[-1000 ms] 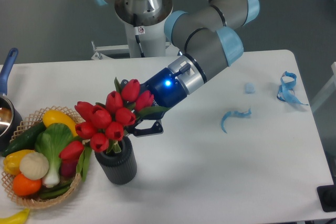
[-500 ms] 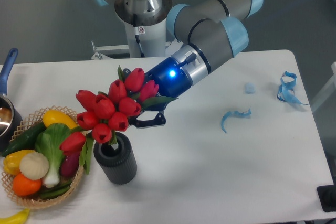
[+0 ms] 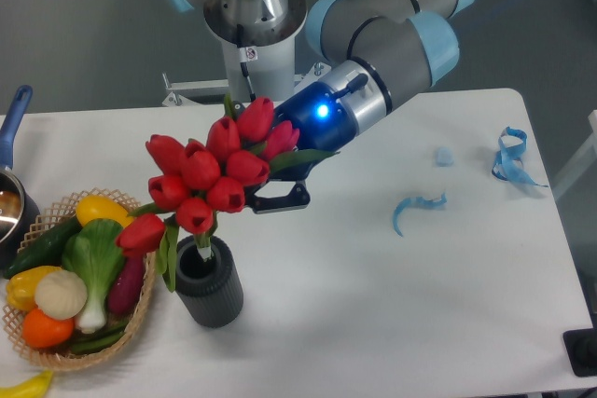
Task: Pick up the flowers from the vase
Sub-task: 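Lift the gripped tulips up out of the black vase, then carry the tulips away from the vase and hold them above the table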
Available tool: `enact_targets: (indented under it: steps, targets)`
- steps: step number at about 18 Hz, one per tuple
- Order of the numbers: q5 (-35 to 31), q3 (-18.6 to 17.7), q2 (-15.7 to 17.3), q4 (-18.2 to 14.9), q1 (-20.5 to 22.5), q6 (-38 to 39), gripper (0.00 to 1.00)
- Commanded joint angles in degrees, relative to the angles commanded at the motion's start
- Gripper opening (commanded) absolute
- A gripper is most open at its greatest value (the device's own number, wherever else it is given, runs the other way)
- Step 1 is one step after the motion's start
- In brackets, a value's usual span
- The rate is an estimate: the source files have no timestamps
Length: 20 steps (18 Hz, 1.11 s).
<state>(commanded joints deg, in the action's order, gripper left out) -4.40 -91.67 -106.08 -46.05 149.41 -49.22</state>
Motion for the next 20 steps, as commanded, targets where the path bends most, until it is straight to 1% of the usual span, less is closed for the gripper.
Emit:
enact_targets:
  steps: [6,9,11,13,15,18,20]
  targets:
    - [-1.14,0.44,-0.17,0.0,3.78,-0.35,0.31]
    - [-5.08,0.62,-0.44,0.0,6.85,-0.87,0.31]
    - [-7.81,1.06,-0.53,-0.09,10.01,-0.79,0.31]
    - [-10.7,1.41,-1.23,0.18,12.03,-1.05,0.31]
    - [-16.66,1.32,-2.02,0.09,13.01,-3.32,0.31]
    - [-28.7,0.88,-2.29,0.09,12.75,-7.63,0.31]
    - [-36.26,1.15,-2.55,0.0,12.4,-8.96,0.31]
